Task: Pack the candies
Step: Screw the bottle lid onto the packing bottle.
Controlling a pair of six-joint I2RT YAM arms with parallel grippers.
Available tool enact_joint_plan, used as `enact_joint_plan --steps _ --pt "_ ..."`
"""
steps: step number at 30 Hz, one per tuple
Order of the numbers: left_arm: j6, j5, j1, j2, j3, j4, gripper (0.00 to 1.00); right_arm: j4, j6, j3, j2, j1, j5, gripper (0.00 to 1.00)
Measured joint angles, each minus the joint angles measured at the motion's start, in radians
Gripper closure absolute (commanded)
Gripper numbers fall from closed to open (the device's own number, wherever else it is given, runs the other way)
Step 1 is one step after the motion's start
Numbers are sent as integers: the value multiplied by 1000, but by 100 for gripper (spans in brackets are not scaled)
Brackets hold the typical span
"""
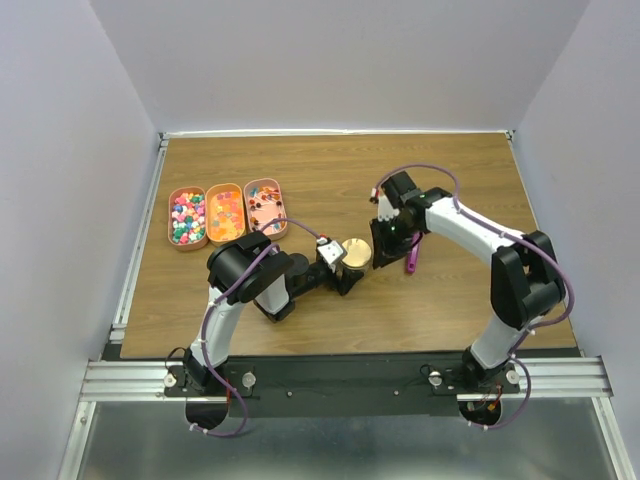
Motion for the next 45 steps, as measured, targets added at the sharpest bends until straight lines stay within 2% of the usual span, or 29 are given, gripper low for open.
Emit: enact_joint_plan --steps 7,16,32,45 --pt "0 1 0 2 2 1 27 -15 -128 192 42 -18 -10 59" --pt "0 1 0 2 3 1 27 -85 -270 437 266 -17 -15 59" --pt "0 1 0 3 4 1 27 -151 -331 449 294 0 -56 65" --pt "8 2 0 3 3 1 27 -123 -304 419 273 18 5 87"
